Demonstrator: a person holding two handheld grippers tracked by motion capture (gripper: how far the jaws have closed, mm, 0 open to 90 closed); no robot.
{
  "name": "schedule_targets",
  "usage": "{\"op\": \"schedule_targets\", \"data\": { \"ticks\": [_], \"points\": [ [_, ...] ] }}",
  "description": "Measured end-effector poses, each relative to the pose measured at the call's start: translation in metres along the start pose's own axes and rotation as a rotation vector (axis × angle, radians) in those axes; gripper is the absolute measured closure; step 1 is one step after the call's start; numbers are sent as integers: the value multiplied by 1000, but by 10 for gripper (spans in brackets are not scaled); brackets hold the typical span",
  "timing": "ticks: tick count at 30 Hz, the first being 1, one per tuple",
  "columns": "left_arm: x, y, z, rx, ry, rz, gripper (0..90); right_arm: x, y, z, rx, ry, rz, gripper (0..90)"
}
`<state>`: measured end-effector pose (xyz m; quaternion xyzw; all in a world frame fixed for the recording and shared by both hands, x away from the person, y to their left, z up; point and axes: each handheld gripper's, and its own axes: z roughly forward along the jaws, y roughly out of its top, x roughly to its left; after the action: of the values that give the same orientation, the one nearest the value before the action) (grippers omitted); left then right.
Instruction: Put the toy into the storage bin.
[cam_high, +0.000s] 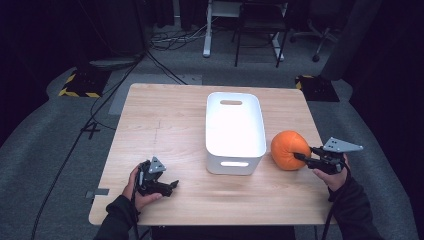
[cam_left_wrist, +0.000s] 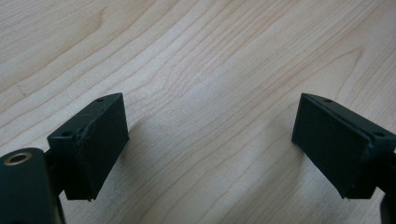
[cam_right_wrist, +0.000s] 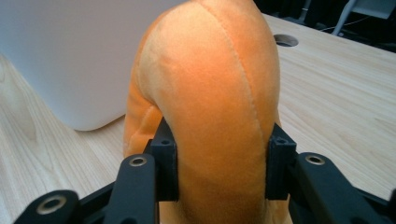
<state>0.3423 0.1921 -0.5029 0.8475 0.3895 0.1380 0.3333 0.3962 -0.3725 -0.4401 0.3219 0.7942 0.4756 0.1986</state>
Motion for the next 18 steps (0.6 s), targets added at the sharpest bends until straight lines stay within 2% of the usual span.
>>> {"op": "schedule_targets", "data": {
  "ticks": [9,18],
  "points": [
    [0,0,-1,-2,3,0,108,2,13,-11,-70,-42,3,583],
    [0,0,0,-3,3,1,108,2,30,-15,-96,-72,-5,583]
  ]
}}
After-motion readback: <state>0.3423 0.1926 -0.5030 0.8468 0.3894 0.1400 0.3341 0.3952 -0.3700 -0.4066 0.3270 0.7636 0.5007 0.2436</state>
